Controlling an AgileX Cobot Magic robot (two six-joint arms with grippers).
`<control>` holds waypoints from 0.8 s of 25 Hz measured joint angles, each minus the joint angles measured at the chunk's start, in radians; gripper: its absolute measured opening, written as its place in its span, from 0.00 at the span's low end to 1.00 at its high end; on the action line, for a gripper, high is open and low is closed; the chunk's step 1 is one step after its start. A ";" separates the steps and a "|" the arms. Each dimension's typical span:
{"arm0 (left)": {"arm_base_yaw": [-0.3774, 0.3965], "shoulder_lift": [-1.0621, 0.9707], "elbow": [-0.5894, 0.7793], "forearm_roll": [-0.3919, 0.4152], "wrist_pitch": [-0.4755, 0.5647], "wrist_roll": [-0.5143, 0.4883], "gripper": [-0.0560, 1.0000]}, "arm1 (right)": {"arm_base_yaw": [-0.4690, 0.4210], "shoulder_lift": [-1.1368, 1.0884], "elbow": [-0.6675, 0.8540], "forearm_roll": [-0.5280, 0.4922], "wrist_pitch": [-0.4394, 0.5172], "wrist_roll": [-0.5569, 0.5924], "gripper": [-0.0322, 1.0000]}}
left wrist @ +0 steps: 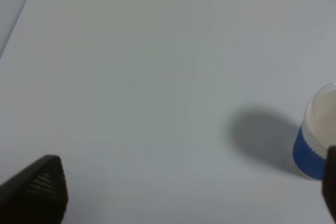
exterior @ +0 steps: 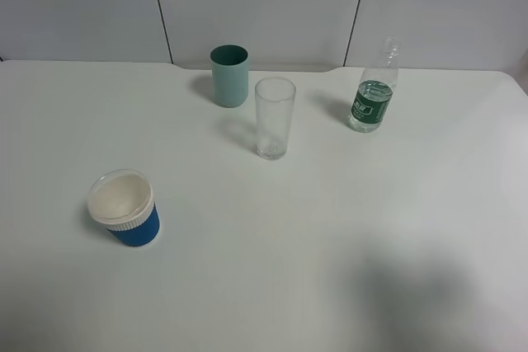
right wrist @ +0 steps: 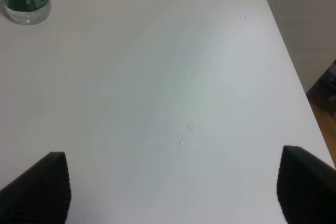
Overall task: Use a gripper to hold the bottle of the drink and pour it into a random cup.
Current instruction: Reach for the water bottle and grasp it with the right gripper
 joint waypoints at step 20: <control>0.000 0.000 0.000 0.000 0.000 0.000 0.98 | 0.000 0.000 0.000 0.000 0.000 0.000 0.79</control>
